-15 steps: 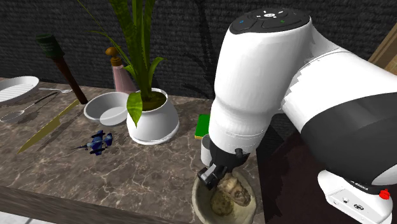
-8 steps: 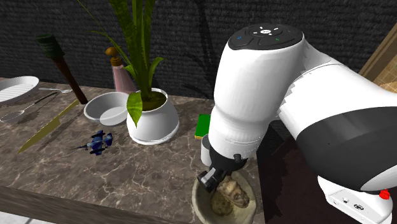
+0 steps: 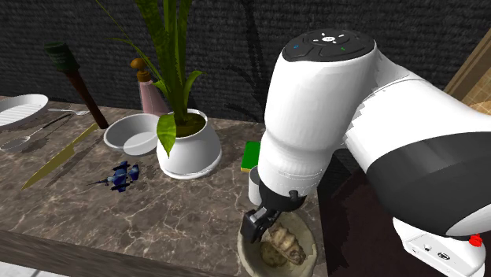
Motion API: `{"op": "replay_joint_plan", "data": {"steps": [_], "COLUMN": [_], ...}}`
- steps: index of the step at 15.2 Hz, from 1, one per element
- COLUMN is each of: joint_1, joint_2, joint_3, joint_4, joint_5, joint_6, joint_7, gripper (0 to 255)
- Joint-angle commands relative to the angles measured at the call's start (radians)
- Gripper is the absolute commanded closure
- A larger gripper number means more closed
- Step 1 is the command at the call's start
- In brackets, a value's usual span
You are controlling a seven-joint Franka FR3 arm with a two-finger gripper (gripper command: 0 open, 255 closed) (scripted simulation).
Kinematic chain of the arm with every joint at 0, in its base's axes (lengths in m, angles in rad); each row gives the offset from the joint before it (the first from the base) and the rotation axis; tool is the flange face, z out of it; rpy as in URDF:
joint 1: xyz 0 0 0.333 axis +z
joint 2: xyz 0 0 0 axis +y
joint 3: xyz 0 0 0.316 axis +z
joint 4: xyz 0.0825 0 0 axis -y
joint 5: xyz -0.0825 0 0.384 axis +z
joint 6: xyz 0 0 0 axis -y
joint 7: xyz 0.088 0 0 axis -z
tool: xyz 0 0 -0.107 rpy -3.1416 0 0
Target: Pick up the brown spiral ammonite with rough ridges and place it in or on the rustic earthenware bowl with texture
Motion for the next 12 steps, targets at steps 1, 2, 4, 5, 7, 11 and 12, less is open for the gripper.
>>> {"op": "replay_joint_plan", "data": {"steps": [1, 2, 4, 5, 7, 11, 12], "joint_1": [0.001, 0.002, 0.004, 0.004, 0.004, 0.004, 0.004], "joint_2": [-0.020, -0.038, -0.066, -0.066, -0.066, -0.066, -0.066], "joint_3": [-0.005, -0.010, -0.019, -0.019, -0.019, -0.019, -0.019], "joint_4": [0.018, 0.037, 0.075, 0.075, 0.075, 0.075, 0.075], "joint_5": [0.012, 0.022, 0.037, 0.036, 0.036, 0.036, 0.036], "joint_6": [-0.035, -0.069, -0.131, -0.131, -0.131, -0.131, -0.131], "joint_7": [-0.009, -0.018, -0.029, -0.029, -0.029, -0.029, -0.029], "gripper": [0, 0, 0, 0, 0, 0, 0]}}
